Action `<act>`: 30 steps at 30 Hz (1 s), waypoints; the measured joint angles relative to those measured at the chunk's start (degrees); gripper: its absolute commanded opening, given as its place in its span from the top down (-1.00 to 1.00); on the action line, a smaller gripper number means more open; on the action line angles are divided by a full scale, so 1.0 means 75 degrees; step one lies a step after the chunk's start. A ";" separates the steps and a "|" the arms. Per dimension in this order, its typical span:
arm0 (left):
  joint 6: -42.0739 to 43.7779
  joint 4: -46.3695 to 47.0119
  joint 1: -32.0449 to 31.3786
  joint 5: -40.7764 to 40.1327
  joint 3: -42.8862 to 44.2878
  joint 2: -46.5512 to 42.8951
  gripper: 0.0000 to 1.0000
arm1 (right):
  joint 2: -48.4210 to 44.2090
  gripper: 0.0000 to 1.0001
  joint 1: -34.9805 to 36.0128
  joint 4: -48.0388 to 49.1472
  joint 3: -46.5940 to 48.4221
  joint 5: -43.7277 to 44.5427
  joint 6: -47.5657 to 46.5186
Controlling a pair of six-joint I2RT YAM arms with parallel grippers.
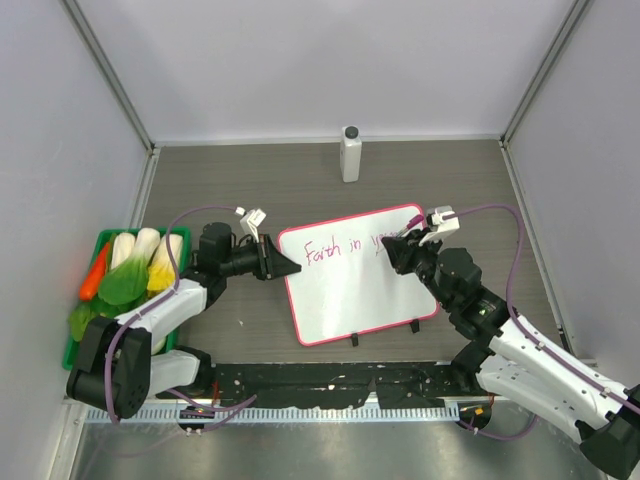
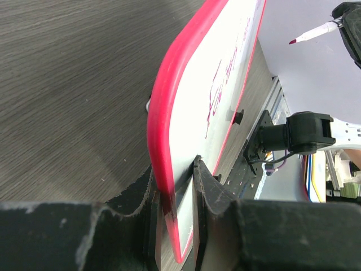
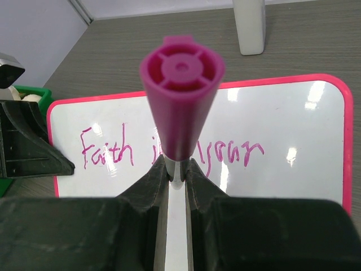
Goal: Write a sentence on the whiteboard
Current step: Write with the whiteboard marker on the whiteboard.
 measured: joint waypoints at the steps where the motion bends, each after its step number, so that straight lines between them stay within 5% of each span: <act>1: -0.0003 0.0000 0.0000 -0.0003 0.0000 0.0000 1.00 | 0.0000 0.97 0.0009 0.0009 0.0000 0.0000 -0.0012; 30: -0.0003 -0.0006 0.0000 -0.0061 -0.0061 -0.0114 1.00 | 0.0058 0.98 0.0067 0.0087 -0.0082 0.0122 -0.0233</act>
